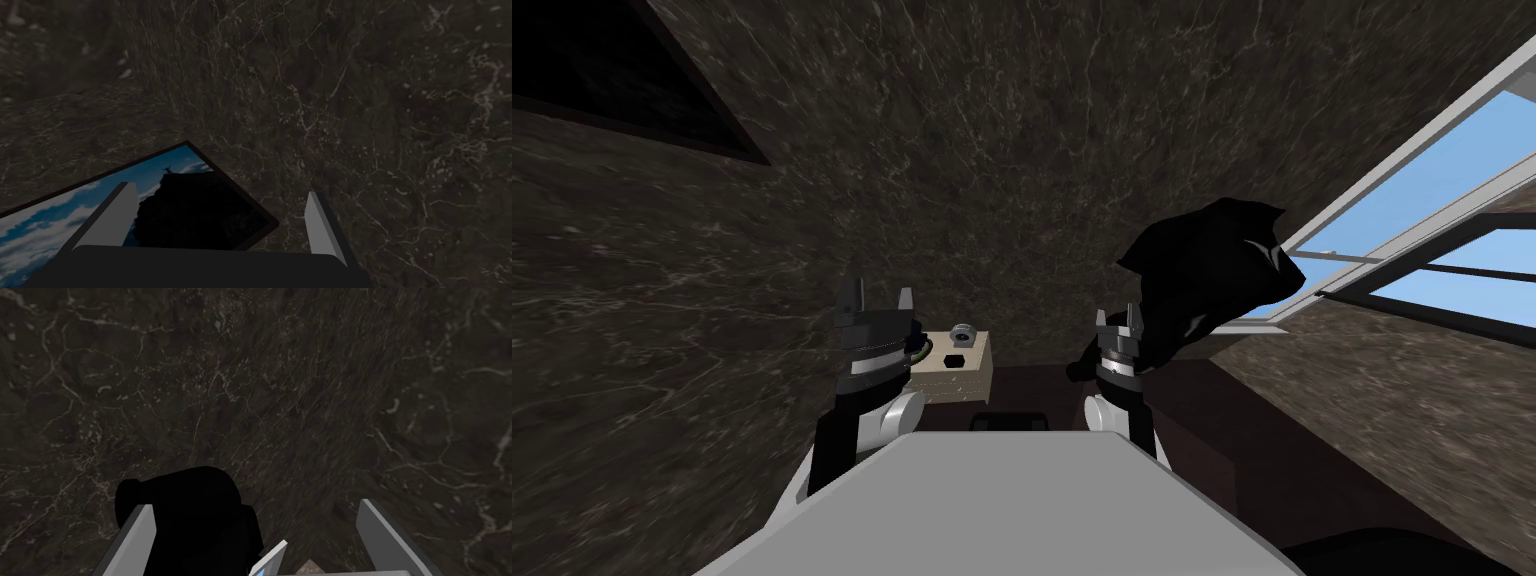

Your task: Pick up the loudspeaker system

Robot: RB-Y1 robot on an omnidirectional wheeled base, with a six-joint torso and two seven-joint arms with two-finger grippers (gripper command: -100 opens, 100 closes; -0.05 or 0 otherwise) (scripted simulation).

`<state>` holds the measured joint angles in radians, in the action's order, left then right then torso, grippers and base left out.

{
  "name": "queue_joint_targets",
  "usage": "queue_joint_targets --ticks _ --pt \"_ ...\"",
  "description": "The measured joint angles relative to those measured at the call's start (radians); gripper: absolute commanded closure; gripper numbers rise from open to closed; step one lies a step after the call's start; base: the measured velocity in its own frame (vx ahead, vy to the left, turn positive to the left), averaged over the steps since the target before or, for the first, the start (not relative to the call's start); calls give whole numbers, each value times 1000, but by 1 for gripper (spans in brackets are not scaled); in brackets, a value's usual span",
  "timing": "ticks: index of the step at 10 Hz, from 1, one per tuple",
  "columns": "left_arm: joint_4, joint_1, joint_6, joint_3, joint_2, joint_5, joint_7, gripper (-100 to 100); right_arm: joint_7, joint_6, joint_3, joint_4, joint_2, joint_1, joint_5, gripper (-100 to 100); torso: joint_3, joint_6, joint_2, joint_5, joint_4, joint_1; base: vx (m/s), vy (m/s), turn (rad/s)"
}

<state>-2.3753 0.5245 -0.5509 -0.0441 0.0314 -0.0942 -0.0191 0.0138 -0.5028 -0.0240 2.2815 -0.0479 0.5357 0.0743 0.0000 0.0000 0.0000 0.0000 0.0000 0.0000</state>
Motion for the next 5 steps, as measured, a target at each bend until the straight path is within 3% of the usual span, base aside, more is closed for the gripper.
queue_joint_targets --ticks 5 --pt "60 -58 116 -1 -100 -39 34 -100 0 0 0 0 0 0 0 0 2 0 3 0 1 0 -46 0 43"
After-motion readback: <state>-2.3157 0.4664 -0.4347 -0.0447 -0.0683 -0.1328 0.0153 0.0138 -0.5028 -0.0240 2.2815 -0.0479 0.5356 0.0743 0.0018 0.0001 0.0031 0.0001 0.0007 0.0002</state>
